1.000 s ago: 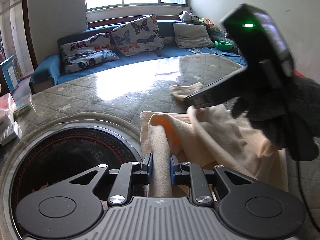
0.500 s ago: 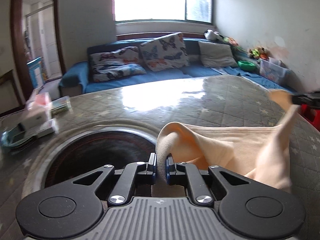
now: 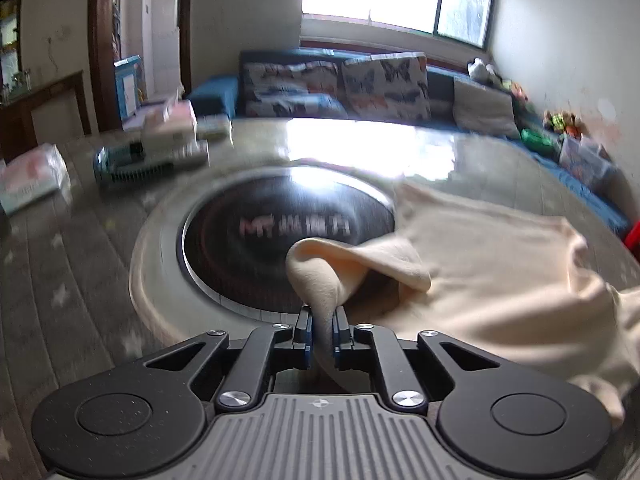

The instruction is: Fold clothes

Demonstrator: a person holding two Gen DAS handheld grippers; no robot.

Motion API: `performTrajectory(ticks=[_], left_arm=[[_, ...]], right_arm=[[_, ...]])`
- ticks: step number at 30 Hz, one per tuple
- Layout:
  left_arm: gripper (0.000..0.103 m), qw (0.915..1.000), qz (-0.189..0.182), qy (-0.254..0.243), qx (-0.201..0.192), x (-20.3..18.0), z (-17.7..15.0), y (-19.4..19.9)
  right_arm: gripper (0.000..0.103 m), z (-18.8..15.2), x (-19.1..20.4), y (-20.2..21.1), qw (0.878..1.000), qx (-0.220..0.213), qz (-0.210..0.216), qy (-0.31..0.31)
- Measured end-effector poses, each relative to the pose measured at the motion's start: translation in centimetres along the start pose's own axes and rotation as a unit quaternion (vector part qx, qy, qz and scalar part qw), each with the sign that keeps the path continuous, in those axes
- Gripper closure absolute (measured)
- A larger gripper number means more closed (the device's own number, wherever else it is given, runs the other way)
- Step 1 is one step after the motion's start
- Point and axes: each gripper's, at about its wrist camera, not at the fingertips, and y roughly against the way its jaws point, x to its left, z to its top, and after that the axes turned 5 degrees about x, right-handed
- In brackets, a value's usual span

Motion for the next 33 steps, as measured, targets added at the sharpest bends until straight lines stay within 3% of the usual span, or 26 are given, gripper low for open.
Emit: performTrajectory(ticks=[6, 8, 11, 13, 18, 23, 30, 33], left_arm=[[0.086, 0.9999, 0.008, -0.011, 0.005, 0.3, -1.3, 0.8], [0.079, 0.9998, 0.010, -0.015, 0.006, 0.4, -1.7, 1.1], [0.069, 0.9997, 0.015, -0.019, 0.005, 0.6, -1.9, 1.5], [0.067, 0.9997, 0.019, -0.017, -0.001, 0.7, -1.8, 1.8], [0.067, 0.9996, 0.019, -0.015, -0.013, 1.0, -1.2, 2.6], [0.065, 0.9991, 0.003, -0.032, -0.027, -0.1, 0.1, 2.6], [0.065, 0.9969, -0.027, -0.070, -0.023, -4.9, 2.6, -1.0], [0.065, 0.9970, -0.024, -0.071, -0.019, -6.5, 4.3, -3.2]], right_arm=[[0.100, -2.3, -0.9, -0.9, 0.999, 0.032, -0.021, -0.004], [0.097, -2.1, -0.8, -0.3, 1.000, 0.022, -0.019, -0.006], [0.092, -1.1, 0.1, 0.4, 1.000, 0.009, 0.017, -0.009], [0.083, -0.5, 1.3, 0.0, 0.999, 0.012, 0.045, -0.003], [0.075, -0.5, 3.5, -2.5, 0.997, 0.031, 0.066, 0.017], [0.071, -0.7, 2.0, -3.6, 0.997, 0.043, 0.066, -0.015], [0.068, -1.0, 0.1, -2.8, 0.996, 0.077, 0.026, -0.020], [0.068, -0.3, 0.5, -2.5, 0.997, 0.075, 0.032, -0.011]])
